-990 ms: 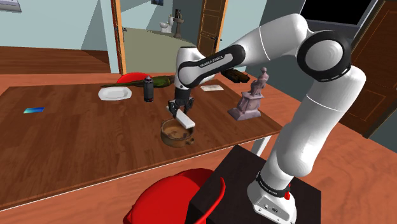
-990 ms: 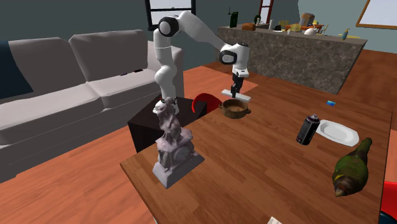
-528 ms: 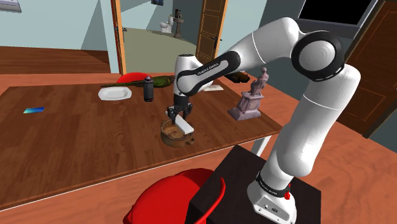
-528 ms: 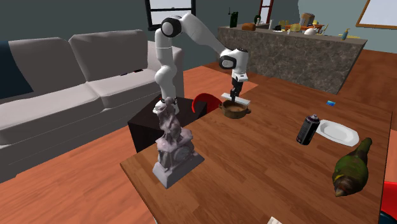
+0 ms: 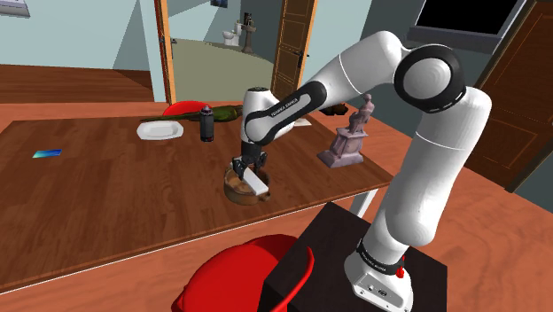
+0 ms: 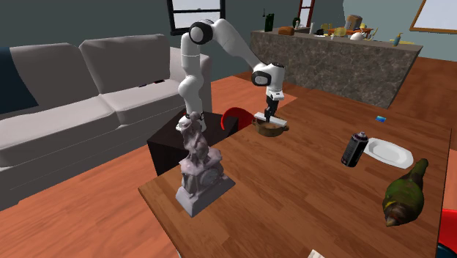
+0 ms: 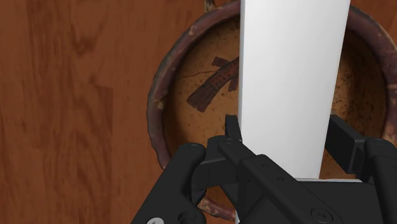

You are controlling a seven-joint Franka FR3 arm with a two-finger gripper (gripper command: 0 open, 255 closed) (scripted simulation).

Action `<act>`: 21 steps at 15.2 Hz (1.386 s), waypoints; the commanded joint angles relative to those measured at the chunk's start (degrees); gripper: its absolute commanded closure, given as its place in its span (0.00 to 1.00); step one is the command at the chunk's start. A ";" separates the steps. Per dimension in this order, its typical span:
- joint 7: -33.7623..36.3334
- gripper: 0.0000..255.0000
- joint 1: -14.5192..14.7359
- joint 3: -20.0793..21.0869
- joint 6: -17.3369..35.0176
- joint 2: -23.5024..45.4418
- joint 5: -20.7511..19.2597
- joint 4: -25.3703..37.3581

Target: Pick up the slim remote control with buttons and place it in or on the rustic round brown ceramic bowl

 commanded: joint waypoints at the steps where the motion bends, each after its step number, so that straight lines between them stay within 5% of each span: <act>1: -0.04 1.00 -0.02 -0.01 0.21 0.12 0.02 -0.07; 6: -0.04 1.00 -0.01 -0.02 0.21 0.12 0.02 -0.07; 7: -0.06 0.00 -0.01 -0.02 0.22 0.09 0.02 -0.12; 21: 0.26 0.00 -0.06 -0.11 -6.99 -4.47 -0.43 2.54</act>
